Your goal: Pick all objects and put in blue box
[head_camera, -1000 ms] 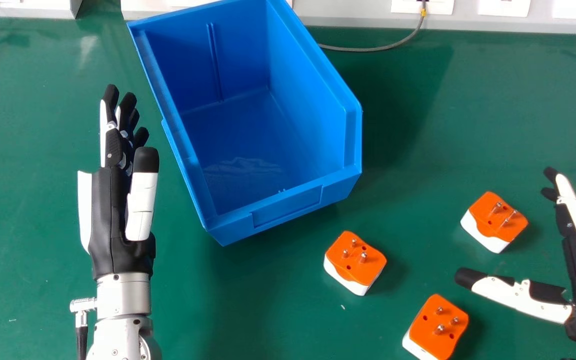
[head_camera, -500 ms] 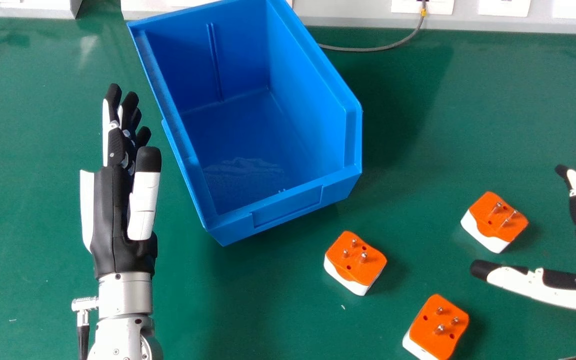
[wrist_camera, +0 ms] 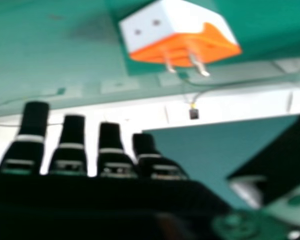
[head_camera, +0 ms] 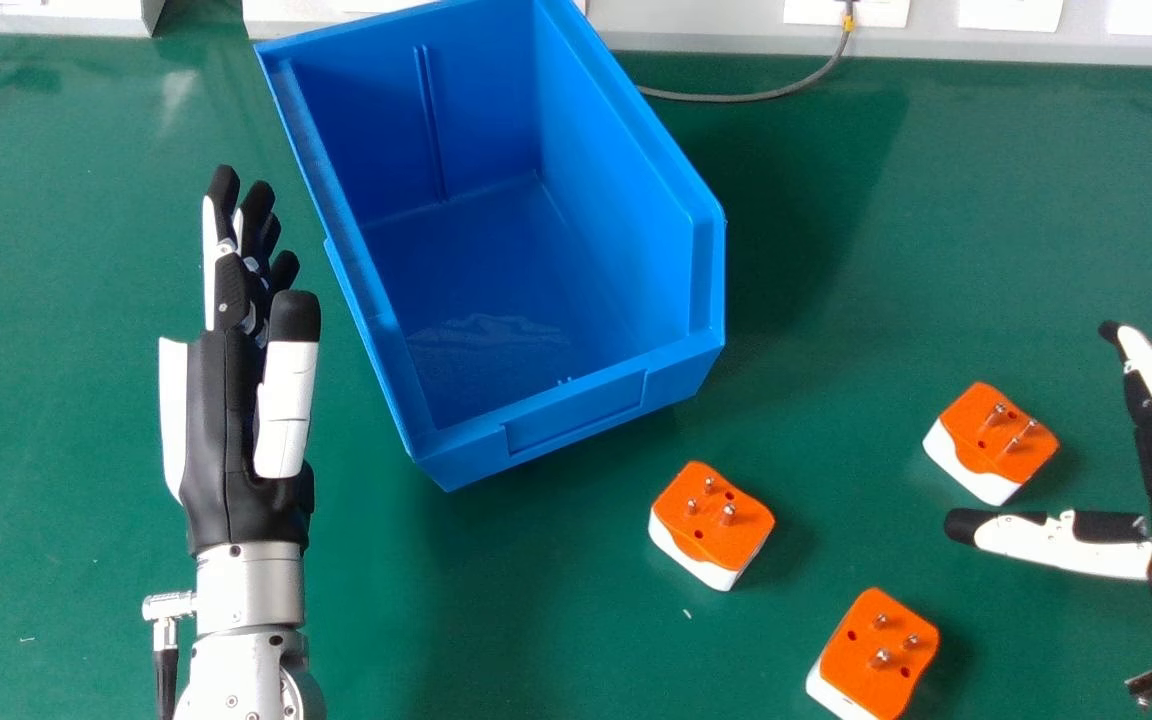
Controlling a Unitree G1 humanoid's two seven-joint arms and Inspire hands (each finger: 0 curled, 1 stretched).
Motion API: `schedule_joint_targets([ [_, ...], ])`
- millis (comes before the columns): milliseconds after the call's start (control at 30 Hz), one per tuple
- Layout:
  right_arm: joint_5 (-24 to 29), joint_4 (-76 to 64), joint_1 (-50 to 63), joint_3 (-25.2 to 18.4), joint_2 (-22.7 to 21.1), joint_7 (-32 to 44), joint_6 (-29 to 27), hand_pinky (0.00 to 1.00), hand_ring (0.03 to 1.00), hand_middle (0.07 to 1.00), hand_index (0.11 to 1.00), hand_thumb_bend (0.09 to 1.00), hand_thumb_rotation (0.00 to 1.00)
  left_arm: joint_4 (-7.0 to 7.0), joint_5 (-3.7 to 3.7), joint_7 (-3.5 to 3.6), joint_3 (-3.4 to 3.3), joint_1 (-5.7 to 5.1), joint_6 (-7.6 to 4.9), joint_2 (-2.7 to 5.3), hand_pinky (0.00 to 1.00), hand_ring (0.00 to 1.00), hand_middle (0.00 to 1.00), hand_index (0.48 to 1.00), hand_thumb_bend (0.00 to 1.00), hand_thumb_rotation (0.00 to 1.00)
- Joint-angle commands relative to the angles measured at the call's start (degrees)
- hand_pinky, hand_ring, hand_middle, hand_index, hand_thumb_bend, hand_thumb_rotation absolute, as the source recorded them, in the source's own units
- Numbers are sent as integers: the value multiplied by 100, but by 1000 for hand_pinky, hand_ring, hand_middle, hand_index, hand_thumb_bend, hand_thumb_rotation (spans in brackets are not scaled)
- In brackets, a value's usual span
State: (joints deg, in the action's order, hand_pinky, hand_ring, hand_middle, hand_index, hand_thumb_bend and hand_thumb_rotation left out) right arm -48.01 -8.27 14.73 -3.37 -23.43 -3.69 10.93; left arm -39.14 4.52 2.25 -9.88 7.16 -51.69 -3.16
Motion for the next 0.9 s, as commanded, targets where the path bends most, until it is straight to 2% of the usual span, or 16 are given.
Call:
schedule_joint_targets([
  [0,-118,114,-197,45,-143,-125,76,717,825,873,908,986,565,121,-36,-17,5,74,-56,-17,964,983,979,988,961,912],
  [167,-77,294,-377,157,-253,-11,167,676,788,850,887,994,538,171,-37,-27,5,44,-27,-15,963,983,978,986,962,910],
  [267,-97,405,-480,243,-325,1,218,667,781,847,880,997,535,197,-10,-9,5,31,-19,-10,963,983,978,987,964,910],
  [467,-35,648,-750,406,-401,148,440,630,760,835,860,1000,520,202,-40,-12,2,30,-1,-39,963,983,979,988,962,909],
  [567,19,734,-893,449,-415,323,623,624,761,837,857,1000,511,193,-27,12,3,30,7,-49,964,984,980,990,960,912],
  [700,79,815,-1130,525,-426,658,933,625,774,845,858,1000,493,187,-57,-42,-11,42,18,-40,962,983,980,990,961,911],
  [867,-22,884,-1437,705,-435,1041,1392,608,781,858,865,1000,474,161,-69,-28,2,57,-3,-58,959,982,979,989,962,912],
])
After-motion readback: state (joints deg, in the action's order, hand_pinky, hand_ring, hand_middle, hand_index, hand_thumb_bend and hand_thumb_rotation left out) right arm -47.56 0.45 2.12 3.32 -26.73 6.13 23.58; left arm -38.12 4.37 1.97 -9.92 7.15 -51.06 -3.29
